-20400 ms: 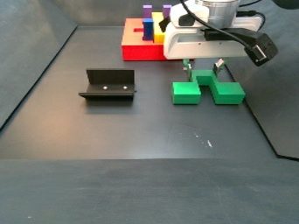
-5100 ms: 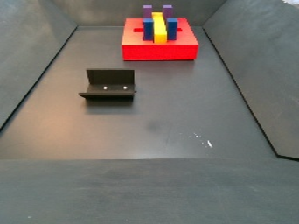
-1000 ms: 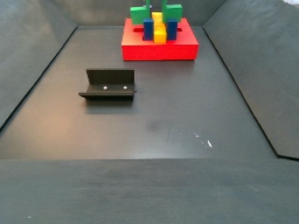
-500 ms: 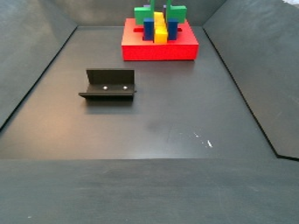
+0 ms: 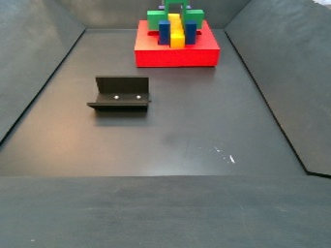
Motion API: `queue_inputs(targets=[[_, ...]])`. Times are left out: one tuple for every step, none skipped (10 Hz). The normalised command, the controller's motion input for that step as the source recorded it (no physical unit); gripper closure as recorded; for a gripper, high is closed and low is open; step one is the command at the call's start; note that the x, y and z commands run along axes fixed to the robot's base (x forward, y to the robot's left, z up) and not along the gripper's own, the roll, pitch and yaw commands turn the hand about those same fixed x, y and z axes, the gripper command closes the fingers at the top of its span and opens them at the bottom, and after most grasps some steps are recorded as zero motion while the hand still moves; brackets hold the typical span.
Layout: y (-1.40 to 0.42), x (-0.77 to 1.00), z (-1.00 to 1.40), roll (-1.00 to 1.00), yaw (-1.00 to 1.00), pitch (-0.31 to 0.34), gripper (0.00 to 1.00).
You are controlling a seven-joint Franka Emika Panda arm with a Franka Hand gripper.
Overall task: Pick up the green object. Move up. Place the green object on the fixture. Regrasp the green object. Move to above the board. Insert the green object.
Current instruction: Insert the green object.
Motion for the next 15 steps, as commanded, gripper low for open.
queue_inputs(targets=[[0.00,0.16,-0.15,0.08,0.00,0.000,1.00],[0.00,0.03,-0.16,0.04,0.00,0.000,1.00],[0.00,0.00,-0.19,0.04,0.00,0.000,1.00],[0.00,0.00,-0.21,0.01,0.00,-0.004,1.00],[0.00,0.00,-0.17,0.00,0.00,-0.010,1.00],[0.00,0.00,-0.12,0.00,0.00,-0.010,1.00],[0.00,0.00,-0.09,-0.02,-0.01,-0.024,1.00],[0.00,0.00,-0.07,-0.04,-0.02,-0.029,1.00],[-0.02,0.00,-0.01,-0.10,-0.03,-0.054,1.00],[-0.04,-0.01,0.00,-0.10,-0.03,-0.054,1.00],[-0.07,0.00,-0.01,-0.08,-0.05,-0.050,1.00],[-0.06,0.00,0.00,-0.07,-0.13,-0.029,1.00],[0.00,0.00,-0.05,-0.04,-0.12,-0.026,1.00],[0.00,0.00,-0.10,0.00,-0.07,-0.017,1.00],[0.04,0.01,-0.13,0.00,-0.02,-0.001,1.00]])
